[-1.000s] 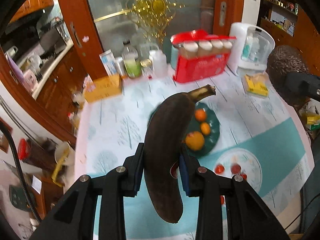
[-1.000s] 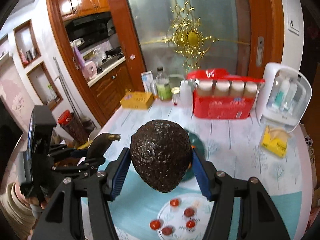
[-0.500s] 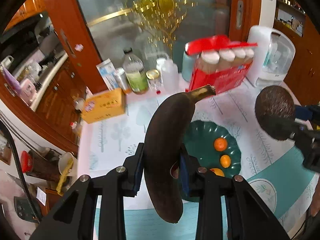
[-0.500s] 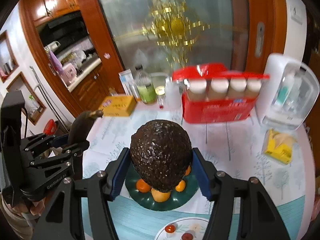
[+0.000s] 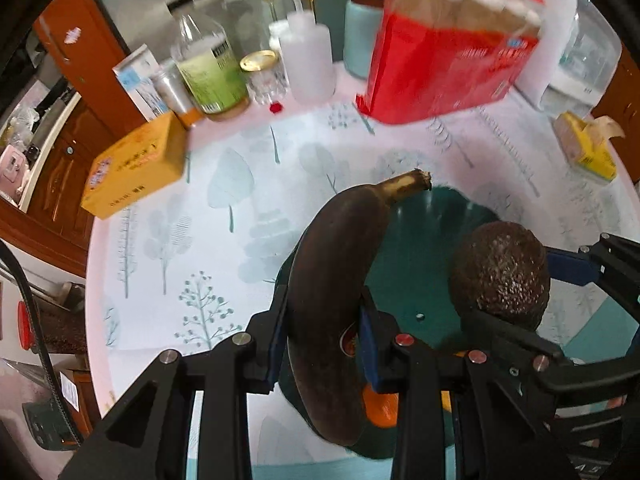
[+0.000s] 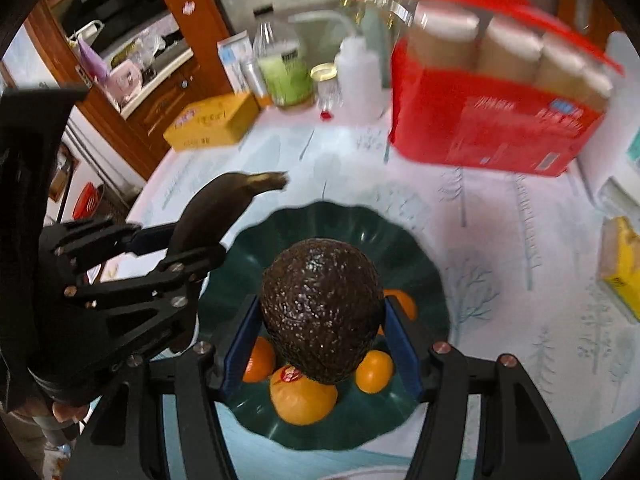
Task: Organize fruits
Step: 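Carry the banana and avocado over the green plate, lower and open both tools, then move both open tools back over the white plate of tomatoes, then grasp a cherry tomato with the right tool while the left tool grasps a larger tomato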
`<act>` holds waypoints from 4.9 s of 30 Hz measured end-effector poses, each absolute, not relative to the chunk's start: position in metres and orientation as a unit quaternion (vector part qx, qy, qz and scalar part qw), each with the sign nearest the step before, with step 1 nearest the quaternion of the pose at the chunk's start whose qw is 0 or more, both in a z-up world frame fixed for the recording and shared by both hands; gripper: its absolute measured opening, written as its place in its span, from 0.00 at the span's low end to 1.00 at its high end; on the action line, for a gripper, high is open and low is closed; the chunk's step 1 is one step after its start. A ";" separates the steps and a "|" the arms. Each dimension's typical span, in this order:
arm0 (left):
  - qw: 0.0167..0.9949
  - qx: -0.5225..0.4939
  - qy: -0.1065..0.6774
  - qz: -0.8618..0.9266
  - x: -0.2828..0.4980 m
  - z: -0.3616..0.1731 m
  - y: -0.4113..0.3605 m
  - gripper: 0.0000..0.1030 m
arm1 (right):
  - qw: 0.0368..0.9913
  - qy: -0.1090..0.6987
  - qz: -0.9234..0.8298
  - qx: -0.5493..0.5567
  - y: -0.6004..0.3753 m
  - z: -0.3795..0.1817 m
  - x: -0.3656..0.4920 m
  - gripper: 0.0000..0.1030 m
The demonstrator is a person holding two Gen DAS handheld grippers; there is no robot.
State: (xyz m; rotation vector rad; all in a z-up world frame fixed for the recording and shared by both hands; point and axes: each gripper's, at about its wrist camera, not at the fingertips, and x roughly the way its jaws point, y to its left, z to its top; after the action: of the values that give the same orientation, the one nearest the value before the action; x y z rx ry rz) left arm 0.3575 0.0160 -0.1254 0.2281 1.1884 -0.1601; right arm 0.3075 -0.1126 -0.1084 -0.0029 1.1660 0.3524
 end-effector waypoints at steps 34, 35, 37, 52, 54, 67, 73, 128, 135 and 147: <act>0.807 0.092 0.574 -0.100 0.366 -0.152 0.025 0.91 | 0.846 0.492 0.192 -0.067 -0.111 -0.138 0.302 0.62; 0.808 0.086 0.574 -0.099 0.364 -0.150 0.026 0.91 | 0.846 0.494 0.191 -0.062 -0.112 -0.138 0.302 0.62; 0.810 0.078 0.573 -0.099 0.361 -0.147 0.027 0.92 | 0.845 0.498 0.190 -0.052 -0.115 -0.137 0.300 0.62; 0.836 0.048 0.539 -0.092 0.317 -0.080 0.024 0.92 | 0.854 0.495 0.160 -0.025 -0.127 -0.097 0.275 0.63; 0.840 0.043 0.534 -0.089 0.309 -0.069 0.025 0.92 | 0.856 0.492 0.155 -0.020 -0.130 -0.087 0.269 0.63; 0.877 0.018 0.478 -0.056 0.231 0.004 0.023 0.92 | 0.884 0.449 0.129 0.012 -0.169 -0.019 0.195 0.63; 0.884 0.016 0.462 -0.068 0.193 0.015 0.011 0.92 | 0.891 0.441 0.108 0.022 -0.194 -0.010 0.159 0.63; 0.773 0.027 0.603 -0.197 0.074 -0.186 -0.043 0.45 | 0.823 0.556 0.112 0.015 -0.210 -0.173 0.068 0.27; 0.774 0.011 0.601 -0.201 0.074 -0.188 -0.047 0.33 | 0.822 0.558 0.112 0.014 -0.209 -0.178 0.067 0.27; 0.780 -0.017 0.594 -0.194 0.073 -0.179 -0.041 0.29 | 0.822 0.556 0.119 0.028 -0.211 -0.175 0.059 0.26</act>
State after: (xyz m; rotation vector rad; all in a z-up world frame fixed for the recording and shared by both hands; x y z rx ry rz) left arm 0.0735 -0.0412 -0.1793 -0.0362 1.2836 -0.4200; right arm 0.0586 -0.2111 -0.1746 0.0596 1.1834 0.2542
